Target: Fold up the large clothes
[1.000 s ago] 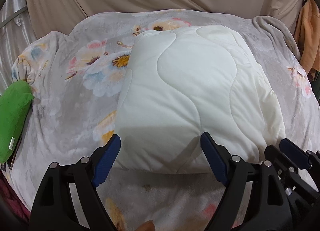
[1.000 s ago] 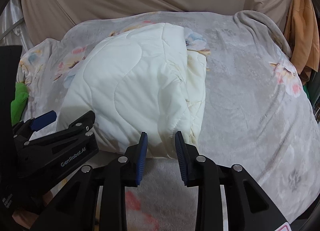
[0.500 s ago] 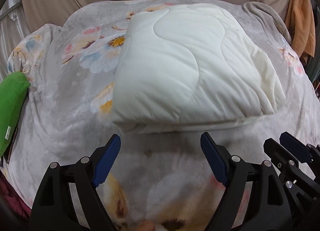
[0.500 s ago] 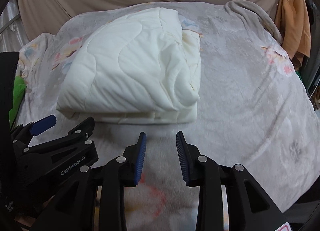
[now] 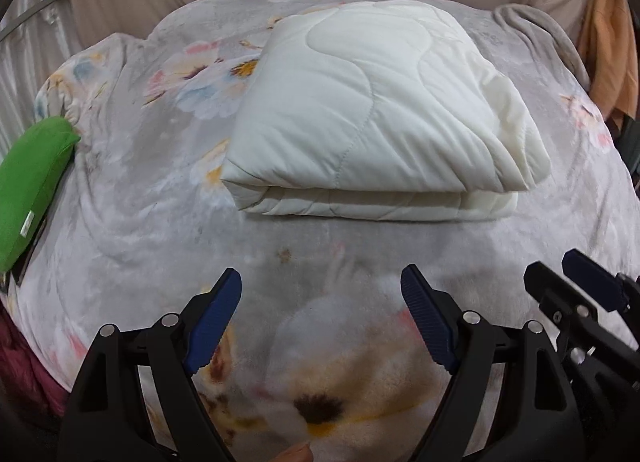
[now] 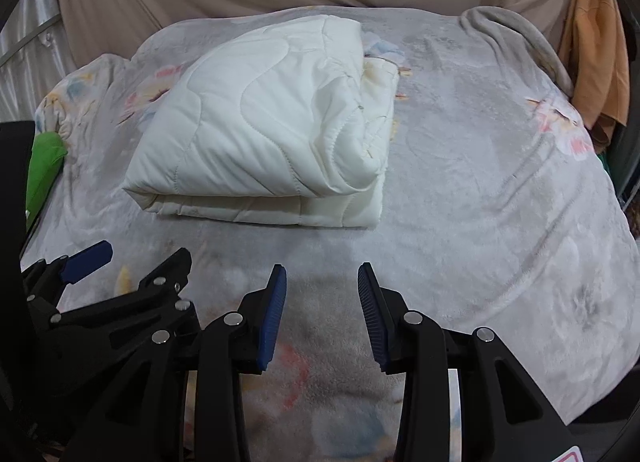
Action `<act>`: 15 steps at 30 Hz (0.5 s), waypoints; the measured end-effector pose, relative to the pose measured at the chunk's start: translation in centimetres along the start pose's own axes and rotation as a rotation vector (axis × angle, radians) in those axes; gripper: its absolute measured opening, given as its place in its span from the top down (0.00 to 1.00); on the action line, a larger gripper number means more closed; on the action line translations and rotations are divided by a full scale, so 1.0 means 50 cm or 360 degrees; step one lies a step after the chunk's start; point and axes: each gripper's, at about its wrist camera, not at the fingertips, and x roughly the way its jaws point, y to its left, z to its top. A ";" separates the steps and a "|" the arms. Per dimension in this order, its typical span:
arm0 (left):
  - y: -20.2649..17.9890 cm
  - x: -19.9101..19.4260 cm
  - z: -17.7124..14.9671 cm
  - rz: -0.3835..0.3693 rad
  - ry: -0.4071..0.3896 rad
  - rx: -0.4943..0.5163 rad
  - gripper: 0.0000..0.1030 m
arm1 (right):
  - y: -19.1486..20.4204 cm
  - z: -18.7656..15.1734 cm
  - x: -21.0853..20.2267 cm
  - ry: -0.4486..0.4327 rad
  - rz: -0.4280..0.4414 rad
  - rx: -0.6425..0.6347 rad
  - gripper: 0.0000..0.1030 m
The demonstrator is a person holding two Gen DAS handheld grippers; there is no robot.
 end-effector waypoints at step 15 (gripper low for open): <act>0.012 -0.022 -0.005 -0.0010 -0.0049 -0.0023 0.23 | 0.006 -0.015 -0.007 -0.0007 -0.0037 0.0006 0.64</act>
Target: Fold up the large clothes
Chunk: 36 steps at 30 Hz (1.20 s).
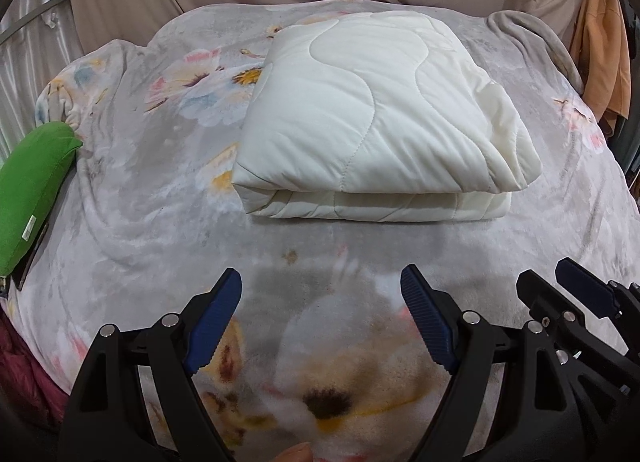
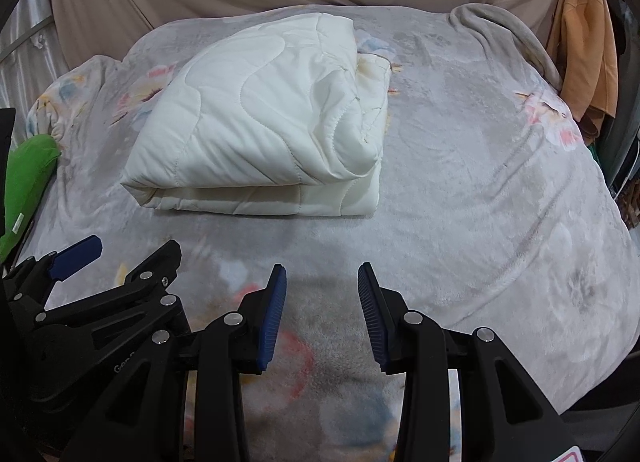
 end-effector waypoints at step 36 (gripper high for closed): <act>-0.008 0.033 0.007 0.0019 0.0072 -0.0044 0.19 | 0.000 0.009 0.024 -0.0001 -0.0024 -0.0010 0.64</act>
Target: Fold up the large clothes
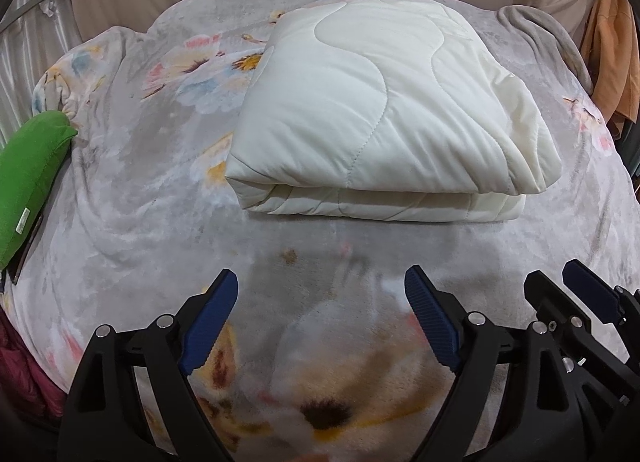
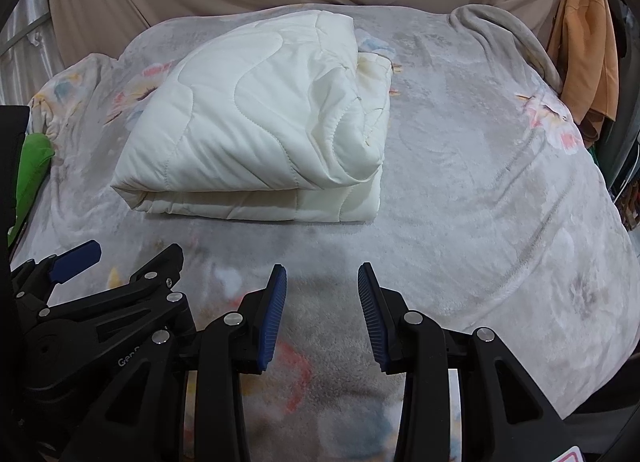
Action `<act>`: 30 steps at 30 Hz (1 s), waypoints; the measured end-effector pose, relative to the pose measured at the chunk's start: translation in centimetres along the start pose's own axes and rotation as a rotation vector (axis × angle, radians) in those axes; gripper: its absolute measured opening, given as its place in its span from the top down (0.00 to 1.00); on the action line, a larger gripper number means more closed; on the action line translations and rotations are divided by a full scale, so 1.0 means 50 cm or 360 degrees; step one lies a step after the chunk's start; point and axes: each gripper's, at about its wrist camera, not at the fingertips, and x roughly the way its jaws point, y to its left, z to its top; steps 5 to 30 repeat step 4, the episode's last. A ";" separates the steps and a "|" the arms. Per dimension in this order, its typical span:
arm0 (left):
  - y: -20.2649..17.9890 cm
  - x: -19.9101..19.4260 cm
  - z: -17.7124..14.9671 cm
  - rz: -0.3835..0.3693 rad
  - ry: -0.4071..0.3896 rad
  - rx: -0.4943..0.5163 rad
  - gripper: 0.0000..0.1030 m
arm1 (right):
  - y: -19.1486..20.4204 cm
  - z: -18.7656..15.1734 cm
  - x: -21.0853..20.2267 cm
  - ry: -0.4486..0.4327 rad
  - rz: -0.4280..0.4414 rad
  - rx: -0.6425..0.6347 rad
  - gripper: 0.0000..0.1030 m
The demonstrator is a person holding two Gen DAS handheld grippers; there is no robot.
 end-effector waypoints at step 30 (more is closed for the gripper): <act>-0.001 0.002 -0.001 0.0005 0.0006 0.0007 0.20 | 0.001 0.001 0.002 0.0000 -0.0003 -0.0001 0.64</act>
